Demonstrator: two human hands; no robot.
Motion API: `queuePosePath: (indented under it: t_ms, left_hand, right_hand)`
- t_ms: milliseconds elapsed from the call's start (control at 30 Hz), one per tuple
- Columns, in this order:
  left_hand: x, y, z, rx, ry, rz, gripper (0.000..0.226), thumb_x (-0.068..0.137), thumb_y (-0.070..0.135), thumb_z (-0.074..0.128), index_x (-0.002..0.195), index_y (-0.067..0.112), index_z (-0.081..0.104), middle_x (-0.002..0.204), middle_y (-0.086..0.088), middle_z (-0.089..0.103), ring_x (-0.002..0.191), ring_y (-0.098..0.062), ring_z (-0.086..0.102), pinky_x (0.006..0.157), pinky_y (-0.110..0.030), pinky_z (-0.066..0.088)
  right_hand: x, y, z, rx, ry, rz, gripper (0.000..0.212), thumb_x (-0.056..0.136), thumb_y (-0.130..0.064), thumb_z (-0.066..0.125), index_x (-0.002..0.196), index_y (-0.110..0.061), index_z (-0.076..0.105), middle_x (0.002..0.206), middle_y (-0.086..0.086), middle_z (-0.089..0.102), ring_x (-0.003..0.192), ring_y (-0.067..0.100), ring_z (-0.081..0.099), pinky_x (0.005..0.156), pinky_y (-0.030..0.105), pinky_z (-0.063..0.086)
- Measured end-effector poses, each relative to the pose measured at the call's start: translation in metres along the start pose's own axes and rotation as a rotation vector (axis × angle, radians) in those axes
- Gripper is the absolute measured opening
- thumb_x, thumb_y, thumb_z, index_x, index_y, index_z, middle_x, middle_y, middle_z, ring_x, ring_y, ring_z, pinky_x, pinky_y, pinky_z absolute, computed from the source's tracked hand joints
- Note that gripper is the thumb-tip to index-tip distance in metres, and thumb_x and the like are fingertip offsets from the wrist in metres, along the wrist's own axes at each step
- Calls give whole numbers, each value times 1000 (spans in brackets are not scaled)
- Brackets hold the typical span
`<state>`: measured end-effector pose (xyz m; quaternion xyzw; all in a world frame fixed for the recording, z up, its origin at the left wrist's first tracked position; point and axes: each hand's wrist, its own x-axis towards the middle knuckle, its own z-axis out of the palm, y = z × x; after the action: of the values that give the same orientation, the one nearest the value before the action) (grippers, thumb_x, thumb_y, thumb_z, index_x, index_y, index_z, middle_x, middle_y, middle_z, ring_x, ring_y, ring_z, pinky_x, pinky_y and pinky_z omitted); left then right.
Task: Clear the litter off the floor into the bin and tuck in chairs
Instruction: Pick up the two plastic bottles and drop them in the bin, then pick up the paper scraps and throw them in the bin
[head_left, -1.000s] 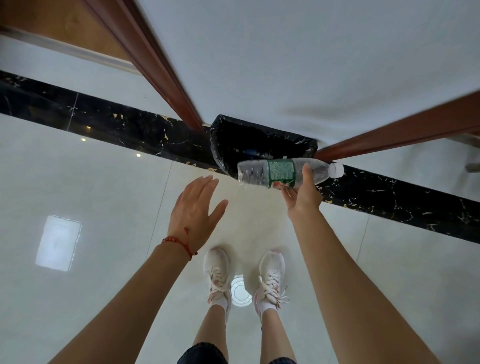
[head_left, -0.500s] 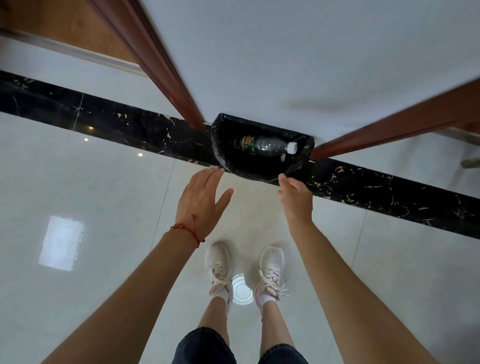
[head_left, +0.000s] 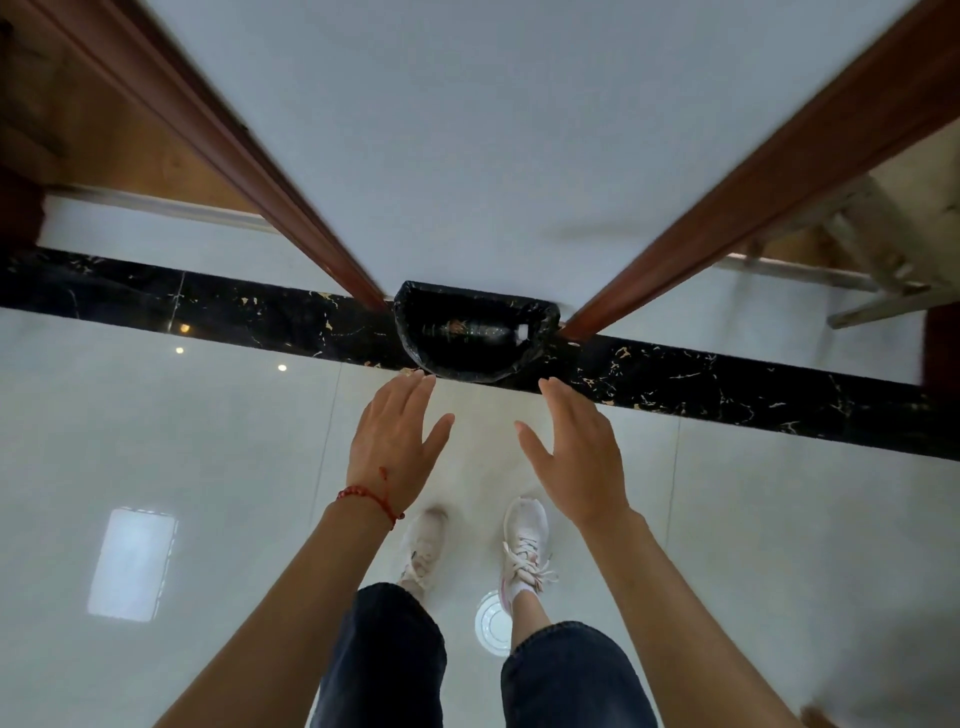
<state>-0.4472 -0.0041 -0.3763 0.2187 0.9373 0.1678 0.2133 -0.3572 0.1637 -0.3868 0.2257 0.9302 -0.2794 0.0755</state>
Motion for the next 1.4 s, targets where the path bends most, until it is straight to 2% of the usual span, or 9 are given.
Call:
queuePosePath:
  t_ms: [100,267,433,600,700,867,1067,1233,1400]
  left_hand:
    - [-12,16,-11,7,-16,57,60,87,44,31,124,1,51,124,-18,57,117,-35,52,98,-46,40]
    - [-22,33,-35,84,-44,212,58,87,42,32,121,1,53,122,-19,59,115,-37,54,97,-47,38]
    - [-30,46,-75,184,-63,382,61,88,47,28,121,2,54,123,-18,60,117,-35,53,98,-47,38]
    - [-50,59,-111,207,-74,492,58,87,42,31,122,2,54,123,-18,59,119,-36,51,99,-49,37]
    - [-71,67,-126,223,-109,549,60,88,45,29,124,3,53,126,-17,57,122,-35,49,101,-48,35]
    - [-96,89,-143,278,-195,663,76,93,54,7,120,2,55,122,-17,60,117,-35,53,97,-49,40]
    - [-117,126,-137,299,-219,804,88,85,64,-2,130,5,46,135,-15,50,129,-32,40,108,-44,28]
    - [-156,169,-122,363,-267,950,83,90,59,2,124,2,52,127,-17,57,122,-34,48,104,-43,30]
    - [-221,211,-97,377,-323,1115,78,92,56,6,121,2,55,124,-17,59,120,-36,51,101,-45,32]
  right_hand:
    - [-16,-1,-21,-43,93,-1,55,87,-43,43,125,-4,53,125,15,60,114,29,58,93,40,47]
    - [-51,-11,-51,-44,193,106,56,88,-43,42,127,-4,51,127,14,59,117,28,57,97,37,41]
    - [-90,-31,-78,-53,281,224,57,88,-45,41,125,-4,53,124,15,61,114,29,59,94,41,46]
    - [-136,-60,-98,-32,332,324,70,92,-57,19,129,-5,49,128,15,58,118,30,56,96,42,44]
    - [-165,-74,-107,-2,376,394,73,91,-59,17,130,-6,47,131,14,56,120,30,54,98,42,42]
    - [-214,-83,-121,25,419,516,66,90,-54,28,131,-7,47,133,13,54,122,29,52,99,42,41]
    - [-279,-75,-134,72,485,683,69,86,-54,25,134,-8,45,137,13,51,126,28,48,103,43,37]
    - [-348,-64,-132,100,511,825,77,83,-60,17,137,-10,41,142,11,45,131,26,42,107,40,31]
    - [-431,-59,-122,147,568,975,98,76,-76,-2,140,-12,36,146,8,40,135,24,37,110,35,26]
